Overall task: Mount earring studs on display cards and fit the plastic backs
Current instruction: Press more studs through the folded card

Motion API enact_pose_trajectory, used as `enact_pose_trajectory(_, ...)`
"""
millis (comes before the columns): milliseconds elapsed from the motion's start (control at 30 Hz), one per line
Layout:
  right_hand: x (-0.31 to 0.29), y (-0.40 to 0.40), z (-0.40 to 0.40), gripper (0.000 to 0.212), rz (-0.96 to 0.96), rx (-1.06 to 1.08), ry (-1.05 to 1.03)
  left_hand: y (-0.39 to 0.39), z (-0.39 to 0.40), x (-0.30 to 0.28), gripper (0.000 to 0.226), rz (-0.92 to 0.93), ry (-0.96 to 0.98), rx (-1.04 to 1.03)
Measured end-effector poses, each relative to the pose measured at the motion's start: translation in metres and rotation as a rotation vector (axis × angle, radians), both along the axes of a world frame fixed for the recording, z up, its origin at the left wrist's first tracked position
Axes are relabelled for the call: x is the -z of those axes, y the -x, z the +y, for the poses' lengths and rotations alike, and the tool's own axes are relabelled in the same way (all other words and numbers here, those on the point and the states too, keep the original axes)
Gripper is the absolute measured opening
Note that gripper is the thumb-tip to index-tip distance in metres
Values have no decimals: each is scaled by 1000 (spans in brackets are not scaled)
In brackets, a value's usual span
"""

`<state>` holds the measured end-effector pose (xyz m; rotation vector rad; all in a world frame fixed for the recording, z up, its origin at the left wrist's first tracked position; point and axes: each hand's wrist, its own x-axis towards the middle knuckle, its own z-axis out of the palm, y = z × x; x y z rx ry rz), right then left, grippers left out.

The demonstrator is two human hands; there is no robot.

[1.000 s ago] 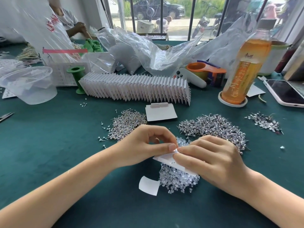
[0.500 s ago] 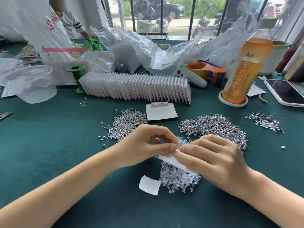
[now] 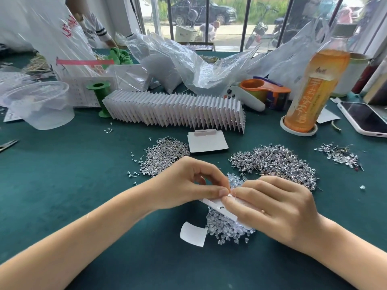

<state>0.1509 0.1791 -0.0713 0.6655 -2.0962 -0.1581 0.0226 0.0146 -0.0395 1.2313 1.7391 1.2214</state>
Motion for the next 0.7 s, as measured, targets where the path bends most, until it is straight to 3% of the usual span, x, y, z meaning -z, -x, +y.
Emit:
enact_pose_trajectory(267, 4, -1, -1, 12, 30, -3, -74, 2, -2, -2, 6, -24, 48, 36)
enact_pose_trajectory(467, 0, 0, -1, 29, 11, 2, -19, 2, -1, 0, 8, -82, 6, -23)
enact_pose_trajectory(700, 1, 0, -2, 23, 22, -2, -51, -1, -2, -7, 6, 140, 27, 17)
